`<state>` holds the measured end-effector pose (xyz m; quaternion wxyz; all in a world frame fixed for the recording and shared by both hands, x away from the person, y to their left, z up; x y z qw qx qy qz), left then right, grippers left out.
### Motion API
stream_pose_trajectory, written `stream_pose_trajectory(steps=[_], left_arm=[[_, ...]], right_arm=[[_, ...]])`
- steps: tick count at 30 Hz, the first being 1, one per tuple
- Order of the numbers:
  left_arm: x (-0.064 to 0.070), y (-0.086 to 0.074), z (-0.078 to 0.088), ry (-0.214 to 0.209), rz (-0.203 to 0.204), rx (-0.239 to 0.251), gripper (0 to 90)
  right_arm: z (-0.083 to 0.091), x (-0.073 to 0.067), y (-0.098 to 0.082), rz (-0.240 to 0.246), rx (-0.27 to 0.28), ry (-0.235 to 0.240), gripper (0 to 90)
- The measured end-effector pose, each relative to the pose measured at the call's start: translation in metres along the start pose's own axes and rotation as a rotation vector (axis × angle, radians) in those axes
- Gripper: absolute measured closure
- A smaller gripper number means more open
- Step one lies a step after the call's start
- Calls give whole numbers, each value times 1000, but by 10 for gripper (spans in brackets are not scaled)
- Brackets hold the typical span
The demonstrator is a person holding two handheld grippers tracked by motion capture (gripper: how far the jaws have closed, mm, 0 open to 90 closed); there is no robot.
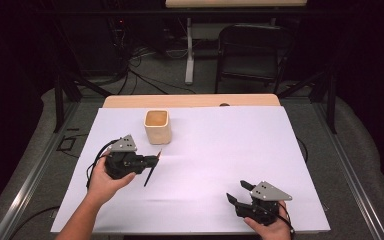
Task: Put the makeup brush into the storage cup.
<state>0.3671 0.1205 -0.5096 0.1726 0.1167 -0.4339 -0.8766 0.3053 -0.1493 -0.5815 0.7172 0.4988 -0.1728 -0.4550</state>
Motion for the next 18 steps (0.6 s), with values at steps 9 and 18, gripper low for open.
stream_pose_trajectory(steps=[9, 18], left_arm=[[3, 3, -1, 9, 12, 50, 833], [8, 10, 0, 1, 42, 147, 834]], right_arm=[[-1, -3, -2, -1, -14, 24, 361], [-1, -2, -3, -7, -18, 29, 377]])
Point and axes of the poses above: each handheld gripper's, and its own axes: z roughly backward along the jaws, y roughly out of its top, x roughly to its right, the point moved 10 cm from there along -z, roughly forward along the jaws, and after that the axes turned 12 degrees about -z, right-handed, at the moved point
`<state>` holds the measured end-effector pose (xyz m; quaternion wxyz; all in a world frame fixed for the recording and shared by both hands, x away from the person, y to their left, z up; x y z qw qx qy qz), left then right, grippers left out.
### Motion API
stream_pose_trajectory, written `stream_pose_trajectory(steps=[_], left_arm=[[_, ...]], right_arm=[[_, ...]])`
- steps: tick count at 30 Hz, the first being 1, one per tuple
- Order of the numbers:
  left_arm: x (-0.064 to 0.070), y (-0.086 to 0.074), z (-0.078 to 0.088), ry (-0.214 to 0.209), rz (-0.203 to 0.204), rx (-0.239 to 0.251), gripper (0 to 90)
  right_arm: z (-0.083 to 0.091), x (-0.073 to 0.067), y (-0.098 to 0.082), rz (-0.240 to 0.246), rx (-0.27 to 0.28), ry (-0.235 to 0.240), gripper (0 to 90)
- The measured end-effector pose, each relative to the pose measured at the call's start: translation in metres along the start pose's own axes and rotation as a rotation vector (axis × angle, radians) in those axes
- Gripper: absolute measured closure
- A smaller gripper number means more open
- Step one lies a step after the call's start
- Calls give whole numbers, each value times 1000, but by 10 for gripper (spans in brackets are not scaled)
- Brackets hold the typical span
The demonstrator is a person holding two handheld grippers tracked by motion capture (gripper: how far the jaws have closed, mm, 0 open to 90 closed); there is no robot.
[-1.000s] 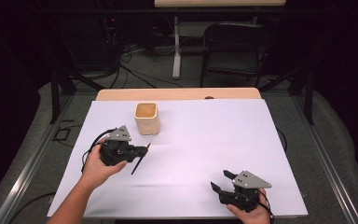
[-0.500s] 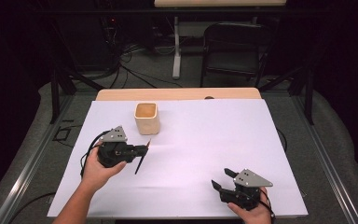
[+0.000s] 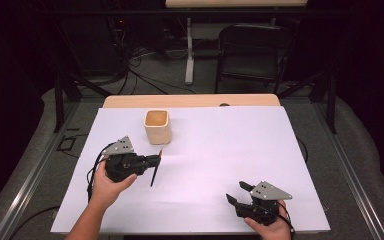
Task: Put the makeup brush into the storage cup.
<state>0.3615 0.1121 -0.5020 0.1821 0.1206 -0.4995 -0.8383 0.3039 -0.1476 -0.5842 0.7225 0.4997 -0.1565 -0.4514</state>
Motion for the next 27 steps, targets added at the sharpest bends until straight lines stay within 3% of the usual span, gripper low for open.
stream_pose_trajectory(steps=[13, 27], left_arm=[[16, 10, -8, -12, 20, 112, 834], [29, 15, -12, -25, 40, 167, 834]], right_arm=[[-2, -10, 4, 5, 2, 37, 409], [-4, -17, 12, -22, 12, 71, 427]])
Point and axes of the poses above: each handheld gripper's, and its own axes: z roughly backward along the jaws, y roughly out of its top, x roughly to its right, the point moved 10 cm from there along -z, roughly forward along the jaws, and after that the axes turned 12 degrees about -z, right-handed, at the moved point
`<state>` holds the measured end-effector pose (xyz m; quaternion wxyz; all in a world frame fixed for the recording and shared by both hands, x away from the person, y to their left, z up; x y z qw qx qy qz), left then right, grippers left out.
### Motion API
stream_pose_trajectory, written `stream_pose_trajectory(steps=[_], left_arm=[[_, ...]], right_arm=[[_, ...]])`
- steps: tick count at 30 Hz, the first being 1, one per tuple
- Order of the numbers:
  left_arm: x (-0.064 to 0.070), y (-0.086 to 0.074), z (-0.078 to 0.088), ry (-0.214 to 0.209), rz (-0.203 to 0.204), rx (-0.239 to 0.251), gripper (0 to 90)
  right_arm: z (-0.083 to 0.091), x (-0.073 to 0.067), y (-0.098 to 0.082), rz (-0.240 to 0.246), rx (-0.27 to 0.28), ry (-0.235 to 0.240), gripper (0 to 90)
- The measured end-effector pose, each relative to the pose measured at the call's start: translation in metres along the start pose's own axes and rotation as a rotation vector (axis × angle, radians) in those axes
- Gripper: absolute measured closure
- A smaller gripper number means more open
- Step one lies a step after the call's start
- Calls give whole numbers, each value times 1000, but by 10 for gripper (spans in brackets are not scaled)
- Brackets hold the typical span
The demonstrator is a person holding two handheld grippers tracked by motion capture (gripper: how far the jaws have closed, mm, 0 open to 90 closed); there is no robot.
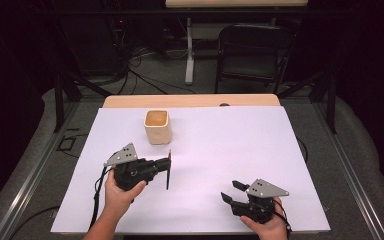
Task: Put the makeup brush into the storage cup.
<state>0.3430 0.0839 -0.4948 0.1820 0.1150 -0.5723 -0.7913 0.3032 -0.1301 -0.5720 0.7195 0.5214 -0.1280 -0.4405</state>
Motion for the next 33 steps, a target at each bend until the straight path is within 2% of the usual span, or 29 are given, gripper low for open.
stream_pose_trajectory(steps=[11, 18, 23, 28, 33], left_arm=[[4, -2, -5, 4, 16, 24, 834], [4, -3, -7, 11, 42, 48, 834], [5, -5, -10, 20, 64, 66, 834], [6, -6, -12, 7, 88, 82, 834], [7, -6, -13, 10, 88, 92, 834]], right_arm=[[-12, -18, 9, 16, 0, 70, 476], [-21, -29, 15, -10, -2, 109, 539], [-29, -37, 20, -29, 6, 137, 540], [-36, -44, 22, -41, 4, 158, 563], [-42, -50, 24, -57, 2, 181, 578]])
Point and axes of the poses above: each handheld gripper's, and its own axes: z roughly backward along the jaws, y roughly out of its top, x roughly to its right, the point moved 10 cm from there along -z, roughly forward along the jaws, and after that the axes turned 12 degrees about -z, right-handed, at the moved point
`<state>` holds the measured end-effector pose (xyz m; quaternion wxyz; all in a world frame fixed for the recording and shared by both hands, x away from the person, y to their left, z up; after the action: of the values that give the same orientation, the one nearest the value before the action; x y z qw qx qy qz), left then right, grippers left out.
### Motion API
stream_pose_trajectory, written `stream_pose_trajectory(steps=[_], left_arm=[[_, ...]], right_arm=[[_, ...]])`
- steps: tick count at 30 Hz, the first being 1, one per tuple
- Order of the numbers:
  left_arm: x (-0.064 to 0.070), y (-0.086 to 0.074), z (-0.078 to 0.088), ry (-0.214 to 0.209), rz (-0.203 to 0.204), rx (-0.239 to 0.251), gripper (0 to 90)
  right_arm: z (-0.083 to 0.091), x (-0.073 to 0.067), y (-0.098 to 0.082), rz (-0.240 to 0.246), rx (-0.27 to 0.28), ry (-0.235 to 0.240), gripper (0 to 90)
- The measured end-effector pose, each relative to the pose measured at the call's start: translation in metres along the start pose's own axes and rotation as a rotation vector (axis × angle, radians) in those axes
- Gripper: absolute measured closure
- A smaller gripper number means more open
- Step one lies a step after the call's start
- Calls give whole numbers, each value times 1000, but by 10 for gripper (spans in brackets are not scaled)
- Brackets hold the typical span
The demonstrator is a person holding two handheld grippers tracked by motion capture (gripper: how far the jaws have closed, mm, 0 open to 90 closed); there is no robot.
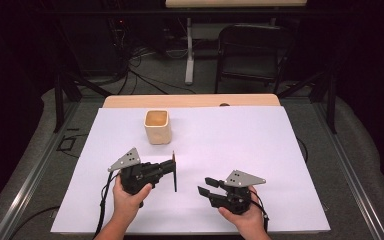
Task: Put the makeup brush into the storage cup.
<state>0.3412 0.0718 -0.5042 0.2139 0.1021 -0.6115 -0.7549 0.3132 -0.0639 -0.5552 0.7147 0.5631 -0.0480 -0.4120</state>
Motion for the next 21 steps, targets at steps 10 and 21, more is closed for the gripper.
stream_pose_trajectory(steps=[10, 21], left_arm=[[0, -2, -1, -2, 21, 17, 834], [-2, -2, -1, 1, 36, 30, 834]], right_arm=[[-17, -10, 4, -45, 0, 42, 587], [-31, -22, 11, -81, 14, 92, 648]])
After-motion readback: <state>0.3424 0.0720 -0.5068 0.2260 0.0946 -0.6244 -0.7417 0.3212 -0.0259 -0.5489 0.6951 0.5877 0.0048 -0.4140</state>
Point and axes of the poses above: each handheld gripper's, and its own axes: z roughly backward along the jaws, y roughly out of its top, x roughly to its right, the point moved 10 cm from there along -z, roughly forward along the jaws, and after that the axes turned 12 degrees about -z, right-handed, at the moved point
